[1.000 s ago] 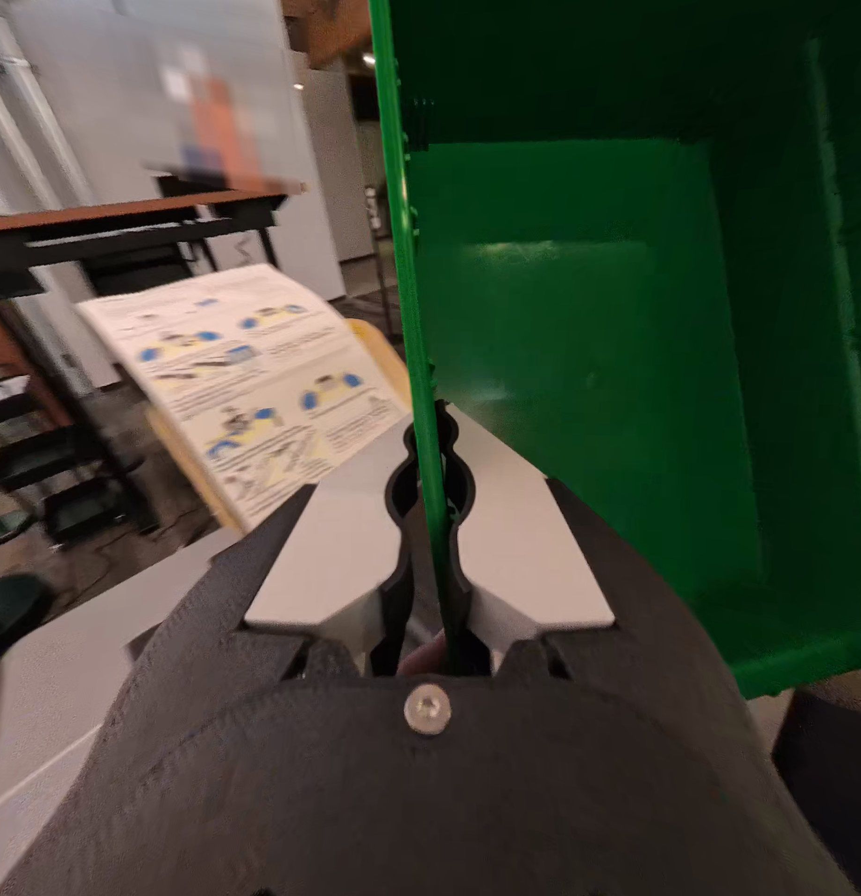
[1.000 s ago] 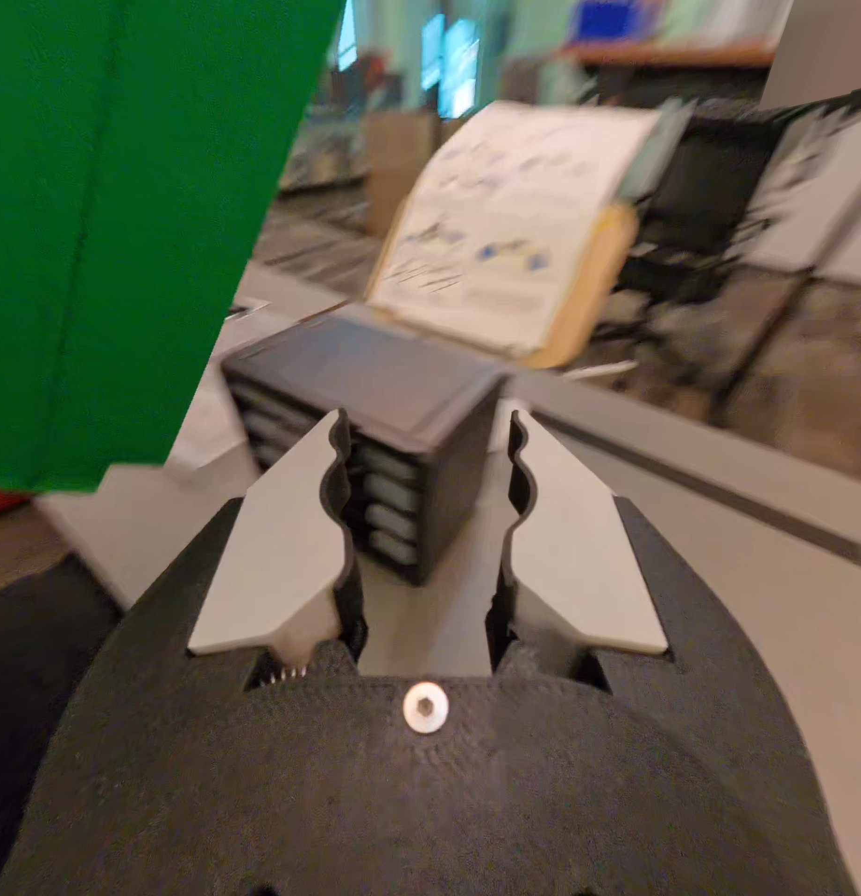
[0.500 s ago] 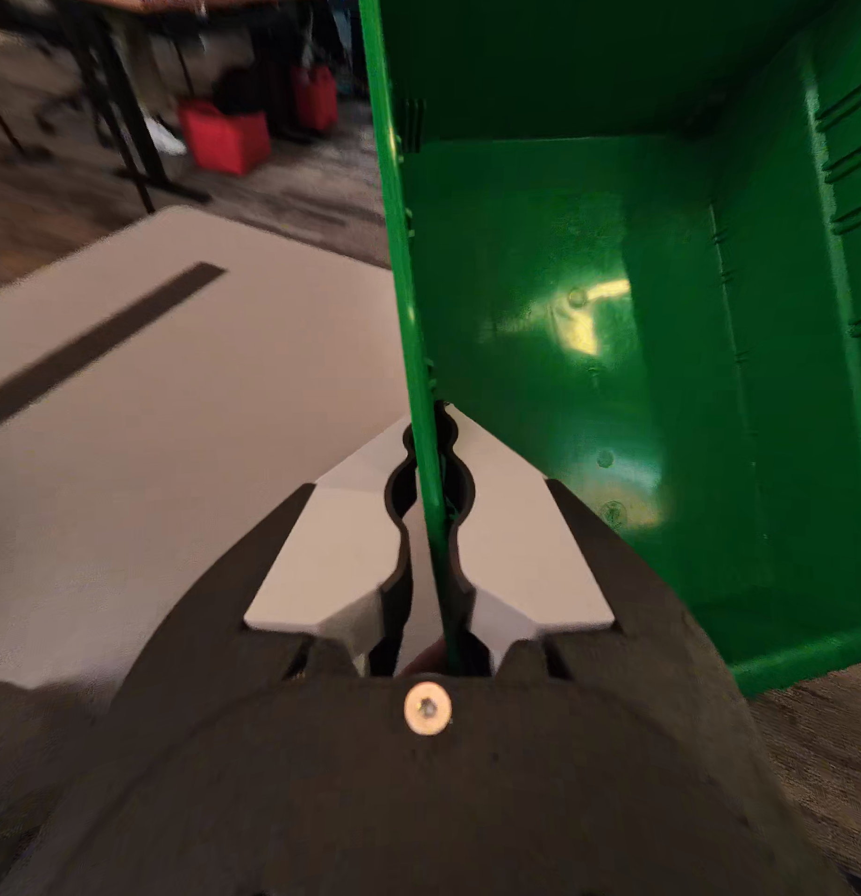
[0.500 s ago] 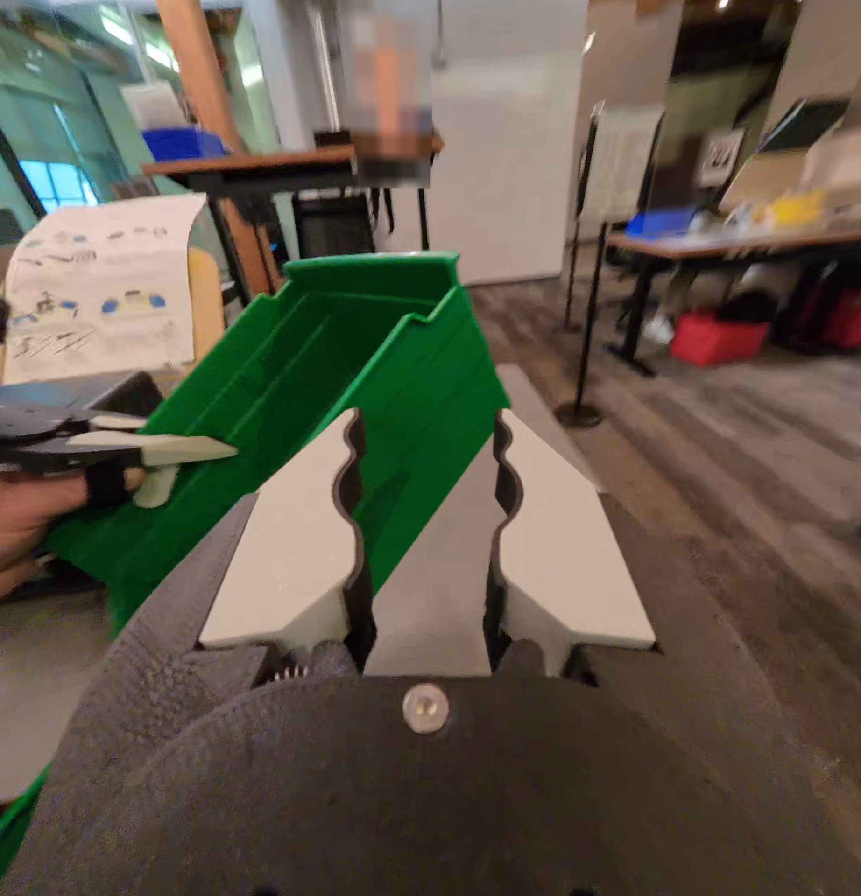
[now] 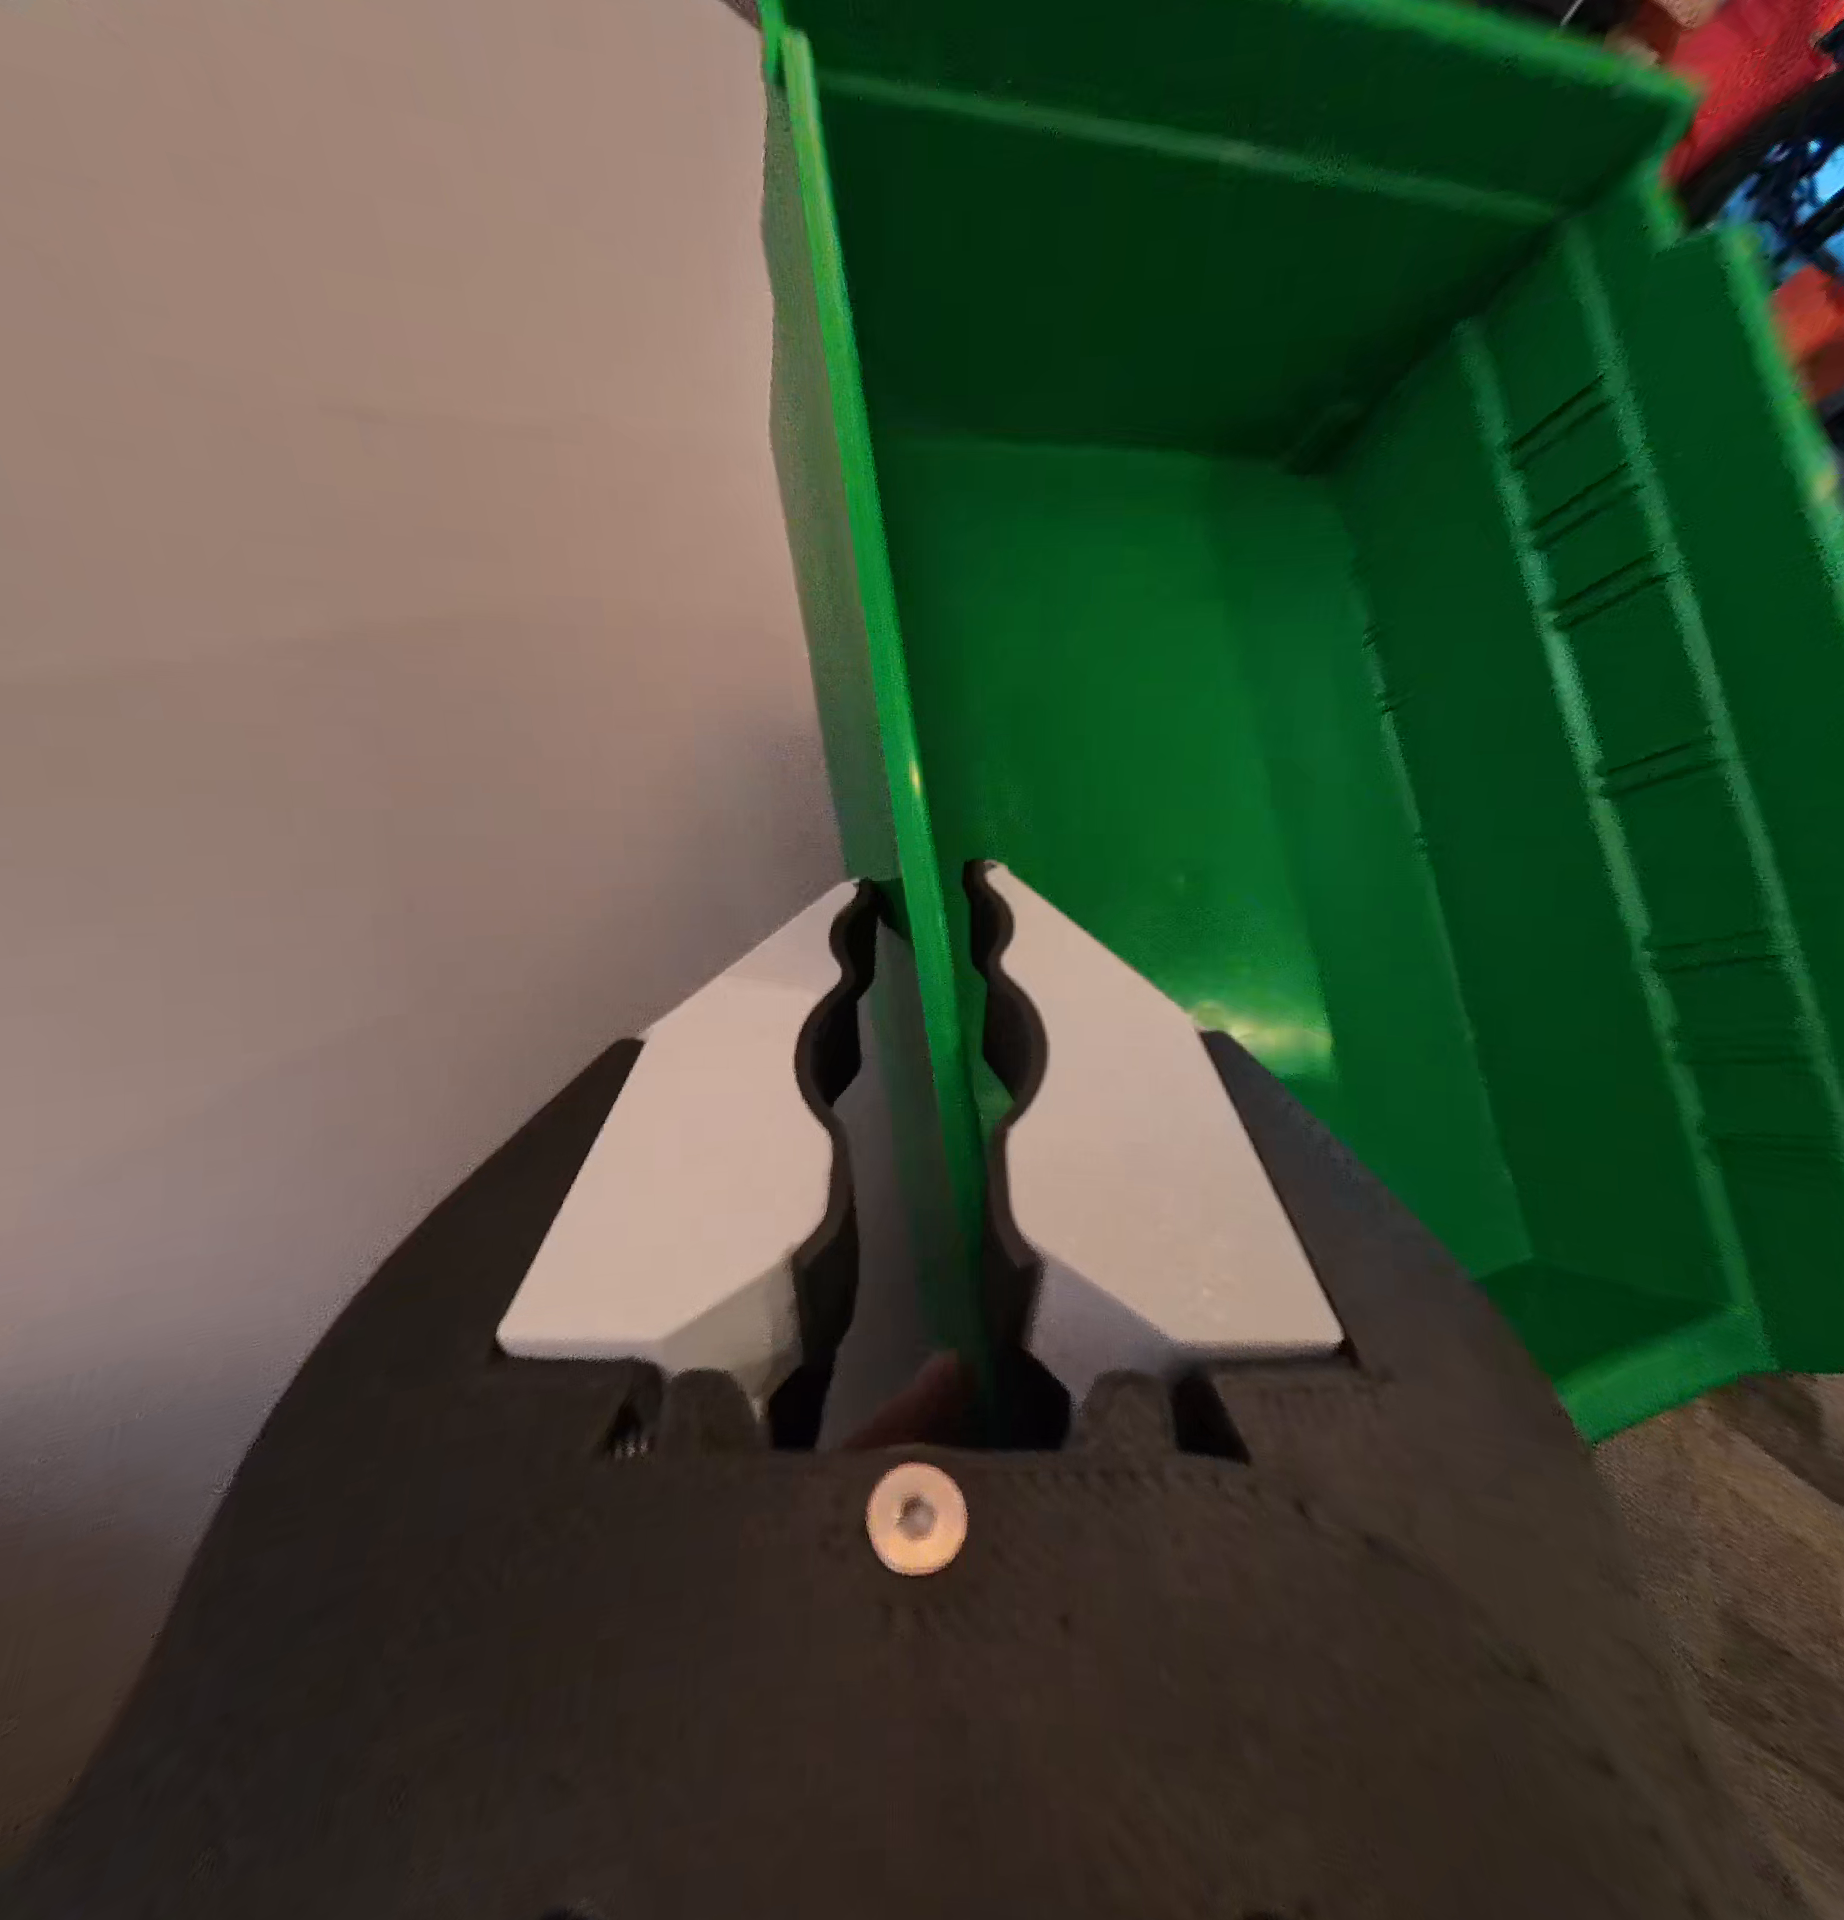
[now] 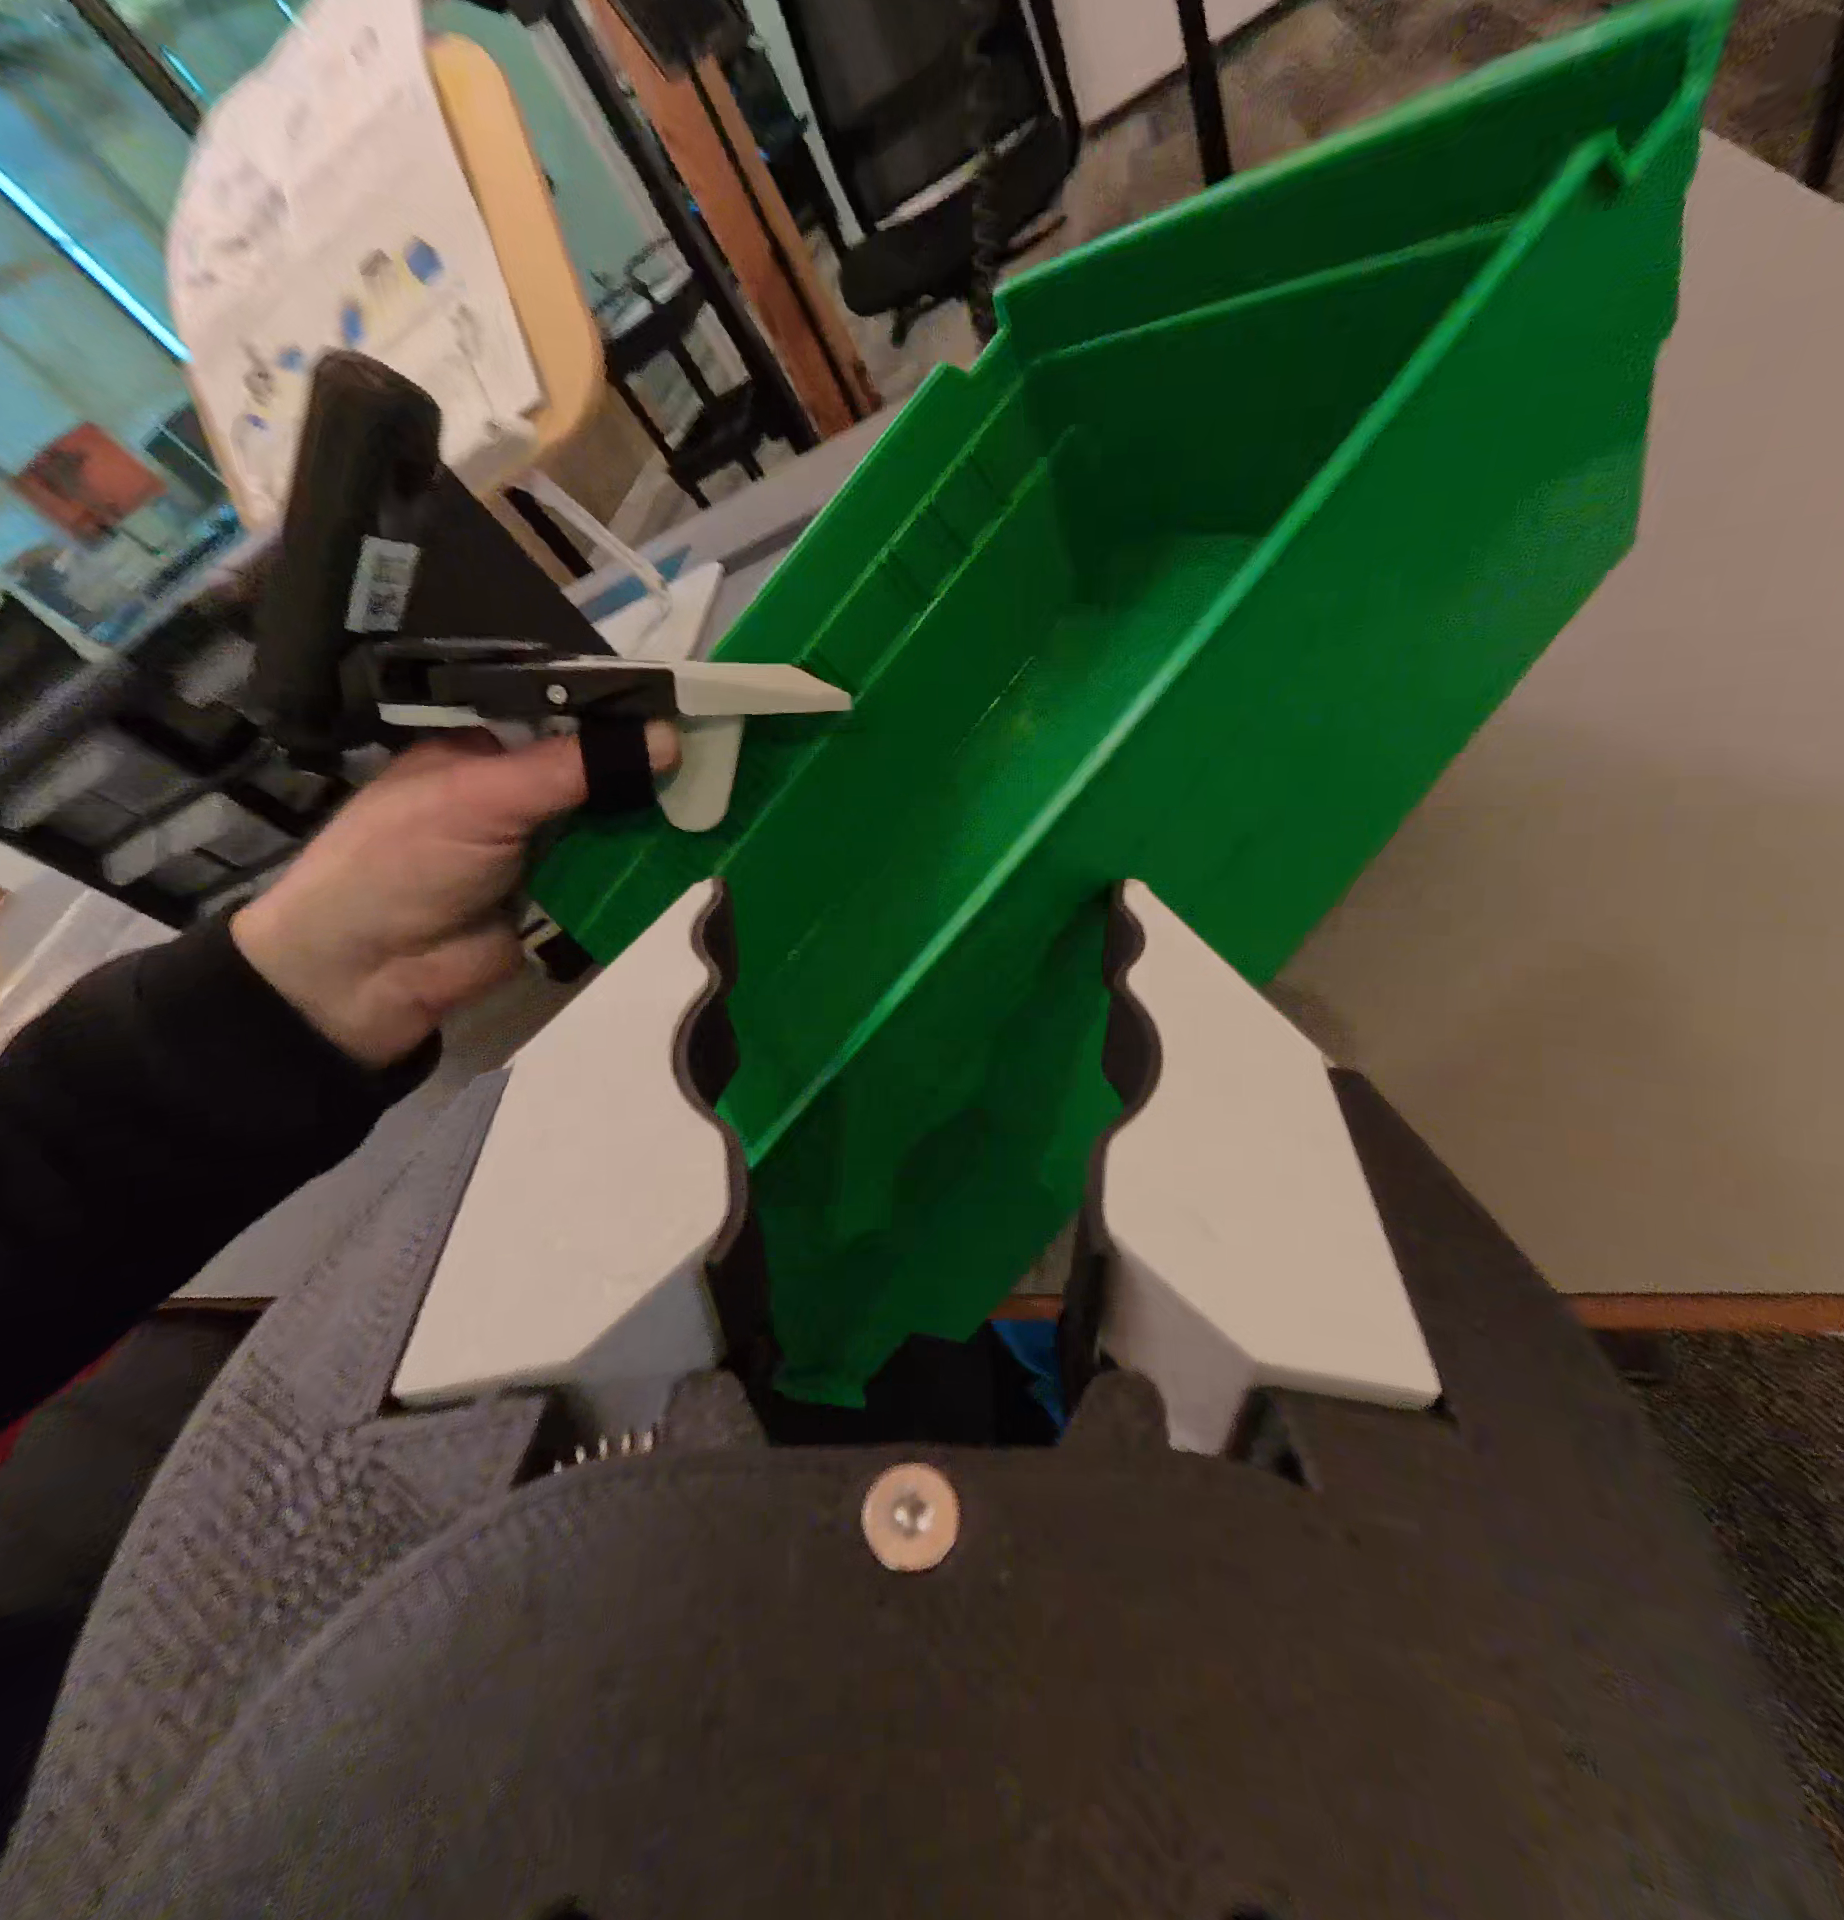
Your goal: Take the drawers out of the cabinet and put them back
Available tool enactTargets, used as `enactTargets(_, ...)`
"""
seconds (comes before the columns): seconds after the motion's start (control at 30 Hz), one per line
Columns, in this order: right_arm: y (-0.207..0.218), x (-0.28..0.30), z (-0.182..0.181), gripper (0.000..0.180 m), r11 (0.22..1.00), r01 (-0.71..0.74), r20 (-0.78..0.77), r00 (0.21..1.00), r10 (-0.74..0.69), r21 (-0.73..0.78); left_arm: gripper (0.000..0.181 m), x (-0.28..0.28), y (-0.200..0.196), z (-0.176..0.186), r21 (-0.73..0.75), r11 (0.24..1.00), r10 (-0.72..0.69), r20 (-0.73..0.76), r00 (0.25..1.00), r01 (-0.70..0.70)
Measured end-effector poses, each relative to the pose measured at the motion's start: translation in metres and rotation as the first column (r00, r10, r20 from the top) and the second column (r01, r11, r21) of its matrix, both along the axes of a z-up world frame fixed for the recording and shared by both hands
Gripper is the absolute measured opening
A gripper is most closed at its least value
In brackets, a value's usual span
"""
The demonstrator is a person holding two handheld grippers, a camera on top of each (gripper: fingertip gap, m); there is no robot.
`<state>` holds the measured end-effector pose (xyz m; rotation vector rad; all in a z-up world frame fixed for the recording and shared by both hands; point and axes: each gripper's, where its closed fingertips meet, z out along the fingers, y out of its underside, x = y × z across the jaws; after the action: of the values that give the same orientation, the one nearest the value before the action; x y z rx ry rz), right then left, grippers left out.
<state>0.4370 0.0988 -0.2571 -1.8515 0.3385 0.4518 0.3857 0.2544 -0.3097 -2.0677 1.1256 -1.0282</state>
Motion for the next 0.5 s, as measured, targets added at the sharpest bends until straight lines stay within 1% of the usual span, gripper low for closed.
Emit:
enactTargets(0.03,0.003,0.001,-0.006,0.069,1.000,0.008,0.013,1.000,-0.007,-0.025,0.016,0.000,0.002,-0.004,0.006,1.000,0.006,-0.015,1.000,-0.006)
enactTargets(0.07,0.005,0.005,-0.011,0.064,0.999,0.019,0.025,1.000,-0.018,-0.048,0.015,-0.001,0.006,-0.006,0.010,1.000,0.014,-0.012,1.000,-0.014)
enactTargets(0.13,0.010,0.016,-0.022,0.062,0.994,0.041,0.038,0.999,-0.037,-0.101,0.019,0.001,0.007,-0.004,-0.060,0.998,0.013,0.041,0.999,-0.011)
enactTargets(0.27,0.037,0.039,-0.025,0.065,0.989,0.038,0.061,0.998,-0.030,-0.144,0.036,0.006,0.009,0.001,-0.118,0.993,0.016,0.069,0.998,-0.008)
enactTargets(0.37,0.062,0.058,-0.027,0.066,0.980,0.027,0.108,0.994,-0.005,-0.198,0.051,0.010,0.011,0.008,-0.209,0.978,0.054,0.147,0.988,-0.022)
enactTargets(0.5,0.100,0.086,-0.031,0.054,0.973,-0.005,0.136,0.990,0.037,-0.233,0.069,0.015,0.018,0.016,-0.286,0.957,0.111,0.251,0.962,-0.036)
